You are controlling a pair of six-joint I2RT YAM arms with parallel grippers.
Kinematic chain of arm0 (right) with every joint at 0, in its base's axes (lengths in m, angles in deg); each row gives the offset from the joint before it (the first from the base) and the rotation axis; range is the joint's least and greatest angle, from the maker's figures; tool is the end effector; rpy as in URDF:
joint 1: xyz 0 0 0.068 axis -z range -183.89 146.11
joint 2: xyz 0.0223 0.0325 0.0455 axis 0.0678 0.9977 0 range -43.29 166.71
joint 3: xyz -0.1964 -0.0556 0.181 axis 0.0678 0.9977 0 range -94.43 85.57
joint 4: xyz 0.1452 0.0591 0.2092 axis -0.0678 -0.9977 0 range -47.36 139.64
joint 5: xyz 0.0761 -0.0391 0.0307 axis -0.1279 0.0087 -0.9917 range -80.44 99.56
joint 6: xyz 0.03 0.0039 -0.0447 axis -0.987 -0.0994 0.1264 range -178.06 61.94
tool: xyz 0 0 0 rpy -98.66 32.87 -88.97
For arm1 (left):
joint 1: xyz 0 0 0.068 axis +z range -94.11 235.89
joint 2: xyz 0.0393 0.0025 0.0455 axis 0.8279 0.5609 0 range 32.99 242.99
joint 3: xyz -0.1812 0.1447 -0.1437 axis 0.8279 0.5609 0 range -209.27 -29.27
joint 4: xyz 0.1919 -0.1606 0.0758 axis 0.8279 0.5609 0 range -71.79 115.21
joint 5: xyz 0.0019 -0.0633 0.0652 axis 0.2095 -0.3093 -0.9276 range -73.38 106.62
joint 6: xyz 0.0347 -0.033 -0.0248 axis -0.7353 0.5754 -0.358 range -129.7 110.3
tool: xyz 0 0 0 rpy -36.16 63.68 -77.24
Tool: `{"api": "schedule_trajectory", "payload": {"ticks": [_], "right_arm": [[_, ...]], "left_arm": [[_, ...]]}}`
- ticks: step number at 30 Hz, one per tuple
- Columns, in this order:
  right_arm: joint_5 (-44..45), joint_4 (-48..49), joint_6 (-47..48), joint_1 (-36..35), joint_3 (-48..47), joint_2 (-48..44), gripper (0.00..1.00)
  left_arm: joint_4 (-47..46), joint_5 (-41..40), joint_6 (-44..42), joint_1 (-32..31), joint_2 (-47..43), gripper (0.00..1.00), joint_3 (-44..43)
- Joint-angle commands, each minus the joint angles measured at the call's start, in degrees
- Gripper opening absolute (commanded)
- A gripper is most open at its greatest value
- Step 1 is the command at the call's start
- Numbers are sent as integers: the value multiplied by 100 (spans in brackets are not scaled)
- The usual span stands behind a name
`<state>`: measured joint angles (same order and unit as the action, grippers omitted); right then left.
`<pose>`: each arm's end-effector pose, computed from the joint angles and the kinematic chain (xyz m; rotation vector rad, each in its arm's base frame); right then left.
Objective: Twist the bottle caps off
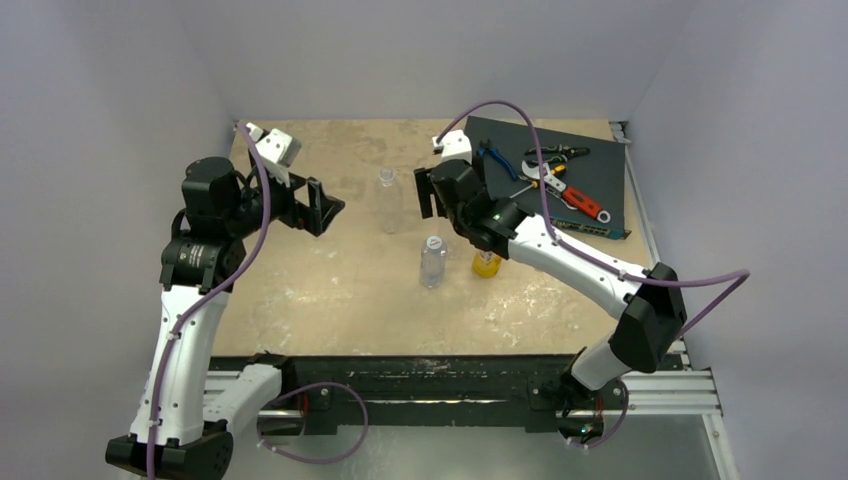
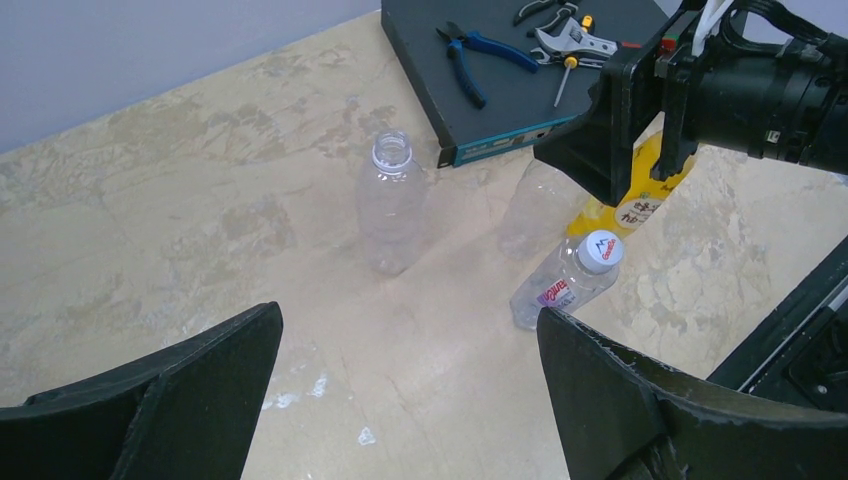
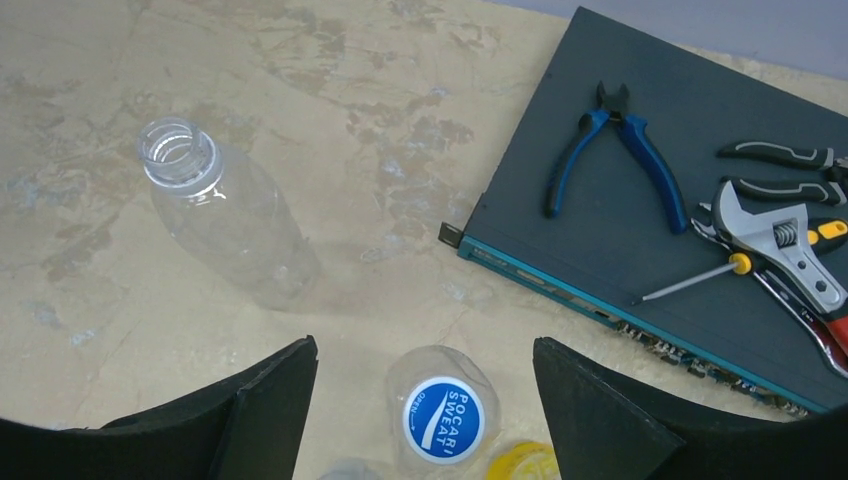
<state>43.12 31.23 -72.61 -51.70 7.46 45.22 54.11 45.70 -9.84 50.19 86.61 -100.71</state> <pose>0.2534 0.2505 0.3422 -0.2256 1.9724 0.0942 0.1756 -0.0349 0.4256 0.4414 1.8282 -0.5438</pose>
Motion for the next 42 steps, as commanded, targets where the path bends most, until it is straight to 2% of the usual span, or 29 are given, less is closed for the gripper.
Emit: {"api": "schedule_trajectory", "payload": {"ticks": [1,9,13,16,20,23,28,32,36,42], "right_arm": [[108,110,-149,26,213,-51,82],[63,328,-230,26,585,-120,76],[55,525,-259,27,676,-185,68],[92,689,-268,26,749,-247,57],[144,825,-247,31,823,-326,38],[216,837,-121,27,760,-454,28],[485,913,367,26,385,-852,24],[375,931,608,10,-32,-1171,24],[155,891,741,-90,-450,-1457,24],[-1149,445,544,-236,-1280,-1738,24]], "left_arm": [[-19,83,-97,-5,-29,100,-239],[-15,62,-30,-11,-31,100,-281],[-39,102,-30,-12,-63,100,-274],[-22,119,-30,-3,-63,100,-284],[-6,71,-30,-7,-63,100,-316],[6,323,-30,-3,-69,100,-367],[-127,939,-156,-4,-118,100,-385],[-214,1607,-430,-13,-198,100,-189],[-45,1887,-635,-11,-118,100,-274],[564,2480,-1362,-11,237,100,-1064]]}}
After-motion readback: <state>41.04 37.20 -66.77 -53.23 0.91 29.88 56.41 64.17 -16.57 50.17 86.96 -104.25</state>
